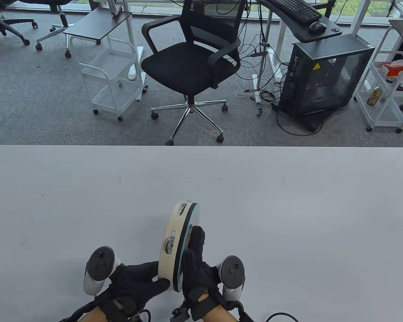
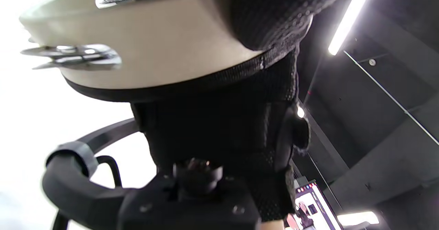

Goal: Shake a tambourine

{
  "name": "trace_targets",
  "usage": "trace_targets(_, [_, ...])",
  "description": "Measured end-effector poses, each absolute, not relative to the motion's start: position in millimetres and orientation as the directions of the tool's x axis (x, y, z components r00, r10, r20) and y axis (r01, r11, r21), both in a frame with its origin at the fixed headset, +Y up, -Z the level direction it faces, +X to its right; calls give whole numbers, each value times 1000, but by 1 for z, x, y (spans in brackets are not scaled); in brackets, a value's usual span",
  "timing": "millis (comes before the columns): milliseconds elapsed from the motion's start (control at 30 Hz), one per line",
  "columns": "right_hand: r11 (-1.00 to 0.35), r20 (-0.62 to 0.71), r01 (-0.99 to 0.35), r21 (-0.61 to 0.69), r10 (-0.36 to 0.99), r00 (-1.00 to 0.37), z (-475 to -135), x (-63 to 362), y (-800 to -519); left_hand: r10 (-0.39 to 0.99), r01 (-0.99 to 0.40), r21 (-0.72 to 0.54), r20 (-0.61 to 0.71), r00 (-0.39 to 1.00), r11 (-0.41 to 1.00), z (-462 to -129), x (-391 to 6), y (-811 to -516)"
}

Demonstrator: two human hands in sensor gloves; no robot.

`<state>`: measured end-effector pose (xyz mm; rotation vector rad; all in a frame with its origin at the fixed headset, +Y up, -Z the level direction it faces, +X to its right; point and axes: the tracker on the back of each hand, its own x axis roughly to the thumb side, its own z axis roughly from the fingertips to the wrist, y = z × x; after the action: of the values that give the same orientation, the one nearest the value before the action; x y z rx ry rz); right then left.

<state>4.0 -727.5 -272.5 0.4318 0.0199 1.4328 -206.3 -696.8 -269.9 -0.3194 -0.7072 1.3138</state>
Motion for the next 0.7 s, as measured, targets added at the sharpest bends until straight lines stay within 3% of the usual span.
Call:
trace_targets(233, [81, 232, -962, 260, 962, 144, -274, 16, -730, 982, -894, -431, 182, 45, 121, -281, -235, -706])
trace_targets(400, [105, 234, -962, 254, 958, 166, -274, 18, -729, 975, -933, -342, 221, 35, 111, -281, -243, -704])
trace_targets(500, [119, 244, -949, 292, 950, 195, -272, 11, -728, 954, -887, -423, 295, 55, 182, -277, -229, -700])
trace_targets(600, [110, 261, -914, 391, 939, 225, -266, -2, -724, 909, -670, -642, 399, 123, 372, -266, -196, -697])
trace_targets(633, [119, 256, -948, 294, 946, 198, -262, 1, -723, 875, -667, -601, 453, 168, 439, -263, -193, -695])
trace_targets(700, [126, 261, -933, 338, 939, 222, -263, 3, -724, 883, -699, -581, 441, 161, 417, -261, -192, -693])
